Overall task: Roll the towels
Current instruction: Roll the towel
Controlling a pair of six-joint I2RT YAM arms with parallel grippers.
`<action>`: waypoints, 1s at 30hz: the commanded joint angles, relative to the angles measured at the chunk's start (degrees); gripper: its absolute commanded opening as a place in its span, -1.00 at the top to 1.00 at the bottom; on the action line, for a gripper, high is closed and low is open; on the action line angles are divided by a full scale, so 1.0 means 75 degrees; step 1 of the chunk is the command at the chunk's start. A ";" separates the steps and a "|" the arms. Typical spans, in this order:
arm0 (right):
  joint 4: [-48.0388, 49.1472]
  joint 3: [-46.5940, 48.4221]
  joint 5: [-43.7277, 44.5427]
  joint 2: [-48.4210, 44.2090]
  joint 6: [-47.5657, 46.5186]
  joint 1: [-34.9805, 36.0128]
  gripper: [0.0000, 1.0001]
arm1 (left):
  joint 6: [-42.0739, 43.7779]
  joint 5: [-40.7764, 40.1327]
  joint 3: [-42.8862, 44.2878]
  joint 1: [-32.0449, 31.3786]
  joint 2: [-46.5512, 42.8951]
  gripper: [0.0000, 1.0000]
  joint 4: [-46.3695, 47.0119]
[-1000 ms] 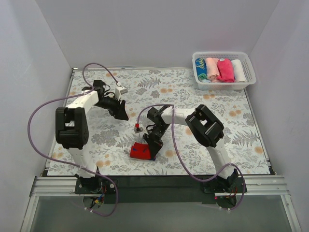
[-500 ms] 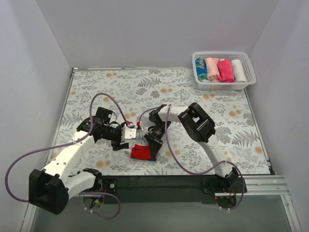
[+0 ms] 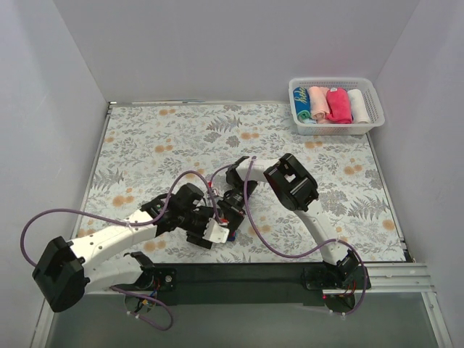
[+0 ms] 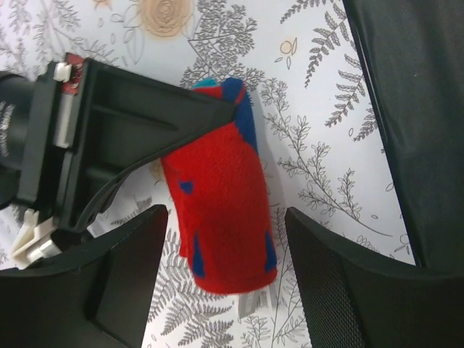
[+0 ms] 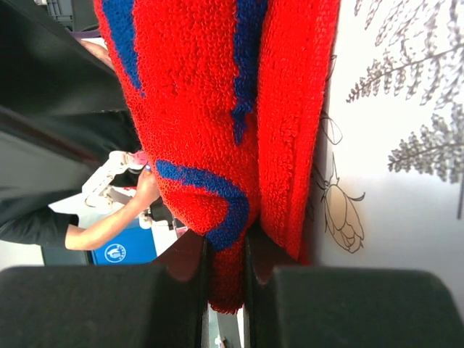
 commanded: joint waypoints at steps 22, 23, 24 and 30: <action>0.1694 -0.1338 0.3234 -0.2620 0.0025 -0.1670 -0.46 | -0.0422 0.1135 0.1165 -0.0022 0.3470 0.83 -0.1846; 0.1861 -0.1479 0.3387 -0.3262 0.0153 -0.1753 -0.46 | -0.0374 0.1358 0.1344 0.0107 0.3704 0.84 -0.2289; 0.2036 -0.1806 0.3563 -0.3593 0.0213 -0.1800 -0.46 | -0.0350 0.1743 0.1543 0.0398 0.4055 0.85 -0.2421; 0.3678 -0.3436 0.5485 -0.6383 0.0413 -0.1813 -0.43 | 0.0001 0.2578 0.2938 0.1290 0.5532 0.85 -0.3429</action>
